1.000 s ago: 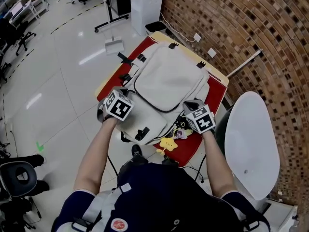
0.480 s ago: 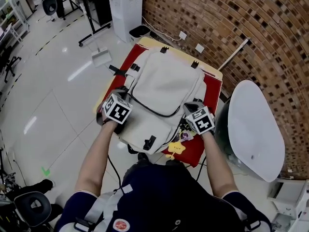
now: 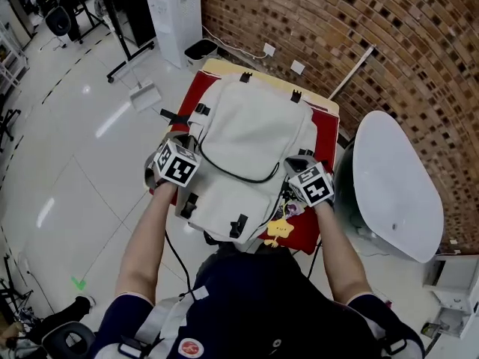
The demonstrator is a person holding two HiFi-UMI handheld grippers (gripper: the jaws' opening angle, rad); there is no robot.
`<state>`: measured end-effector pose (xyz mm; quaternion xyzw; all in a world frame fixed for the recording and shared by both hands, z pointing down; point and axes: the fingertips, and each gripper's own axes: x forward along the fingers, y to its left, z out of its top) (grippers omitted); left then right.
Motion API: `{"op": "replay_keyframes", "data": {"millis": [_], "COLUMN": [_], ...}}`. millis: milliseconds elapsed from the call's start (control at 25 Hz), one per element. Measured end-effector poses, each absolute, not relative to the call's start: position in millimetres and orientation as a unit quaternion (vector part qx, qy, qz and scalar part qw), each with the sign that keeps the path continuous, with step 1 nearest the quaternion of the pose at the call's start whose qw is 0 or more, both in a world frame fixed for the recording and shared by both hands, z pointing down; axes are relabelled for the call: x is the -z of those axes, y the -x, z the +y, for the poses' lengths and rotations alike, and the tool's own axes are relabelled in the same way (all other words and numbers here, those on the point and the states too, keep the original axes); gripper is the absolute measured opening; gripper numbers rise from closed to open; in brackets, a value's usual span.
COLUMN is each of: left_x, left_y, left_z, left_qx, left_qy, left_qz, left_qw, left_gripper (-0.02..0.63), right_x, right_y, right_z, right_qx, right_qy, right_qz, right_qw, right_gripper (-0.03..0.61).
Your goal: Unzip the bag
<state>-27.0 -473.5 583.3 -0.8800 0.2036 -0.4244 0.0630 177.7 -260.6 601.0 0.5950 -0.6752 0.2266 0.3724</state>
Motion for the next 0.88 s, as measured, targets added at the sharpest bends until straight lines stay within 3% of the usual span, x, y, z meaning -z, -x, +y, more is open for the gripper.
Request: {"op": "replay_keyframes", "data": {"millis": [360,760,880], "left_x": [-576,-574,-568], "left_y": [-16,-12,2], "left_z": [-491,-488,-483], "left_qx": [0.405,0.404,0.410], "left_qy": [0.892,0.892,0.883], "left_qz": [0.178,0.195,0.224], "left_qw": [0.094,0.046,0.036], "left_gripper": [0.023,0.032,0.071], "right_x": [-603,-599,-590], "right_y": [-180,-179,-181], "right_z": [-261,-262,-261], "right_qx": [-0.233,-0.238,-0.239], "right_qy": [-0.610,-0.607,-0.608], "right_qz": [-0.668,-0.684,-0.690], "right_qw": [0.357,0.328,0.312], "right_gripper": [0.003,0.003,0.003]}}
